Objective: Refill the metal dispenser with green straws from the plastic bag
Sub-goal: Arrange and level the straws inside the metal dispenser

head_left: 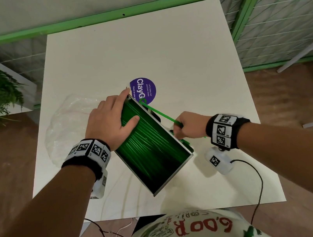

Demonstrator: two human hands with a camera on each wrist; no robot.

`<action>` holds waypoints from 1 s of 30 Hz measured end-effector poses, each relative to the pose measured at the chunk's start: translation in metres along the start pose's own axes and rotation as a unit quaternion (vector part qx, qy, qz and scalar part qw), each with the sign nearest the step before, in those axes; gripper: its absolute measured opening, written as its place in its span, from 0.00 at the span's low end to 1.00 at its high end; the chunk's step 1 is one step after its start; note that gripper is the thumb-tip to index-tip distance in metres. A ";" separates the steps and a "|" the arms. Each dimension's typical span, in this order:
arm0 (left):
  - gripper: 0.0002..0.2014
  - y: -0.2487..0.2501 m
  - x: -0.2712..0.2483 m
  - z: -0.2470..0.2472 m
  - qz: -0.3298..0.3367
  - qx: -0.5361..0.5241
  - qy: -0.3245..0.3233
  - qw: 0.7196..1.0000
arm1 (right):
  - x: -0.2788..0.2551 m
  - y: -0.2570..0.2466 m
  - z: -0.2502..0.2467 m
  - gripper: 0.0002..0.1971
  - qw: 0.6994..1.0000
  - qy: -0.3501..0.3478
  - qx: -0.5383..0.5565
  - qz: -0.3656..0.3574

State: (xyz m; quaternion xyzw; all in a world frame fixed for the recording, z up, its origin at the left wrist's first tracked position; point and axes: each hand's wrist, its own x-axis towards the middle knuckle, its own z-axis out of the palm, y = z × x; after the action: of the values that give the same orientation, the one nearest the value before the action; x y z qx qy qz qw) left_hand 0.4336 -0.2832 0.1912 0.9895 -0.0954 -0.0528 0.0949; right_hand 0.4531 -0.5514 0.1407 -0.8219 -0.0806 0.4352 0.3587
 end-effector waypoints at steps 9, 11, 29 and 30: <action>0.31 0.001 -0.004 -0.004 -0.002 -0.023 0.013 1.000 | -0.073 0.043 -0.023 0.07 0.987 0.002 -0.131 0.096; 0.29 0.003 -0.005 -0.007 -0.007 -0.031 0.015 0.999 | -0.093 0.051 -0.030 0.05 0.983 0.016 -0.134 0.128; 0.24 -0.026 -0.003 -0.032 -0.128 -0.188 -0.135 0.965 | -0.107 -0.150 0.006 0.09 0.985 0.163 0.021 -0.058; 0.26 -0.029 -0.006 -0.031 -0.139 -0.207 -0.140 0.958 | -0.097 -0.154 0.012 0.08 0.986 0.158 -0.018 -0.044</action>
State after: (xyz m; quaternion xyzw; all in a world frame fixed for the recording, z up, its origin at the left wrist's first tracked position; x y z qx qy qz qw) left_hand 0.4370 -0.2490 0.2167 0.9346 0.0437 -0.2217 0.2747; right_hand 0.4124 -0.4752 0.3017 -0.8823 -0.0663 0.2820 0.3709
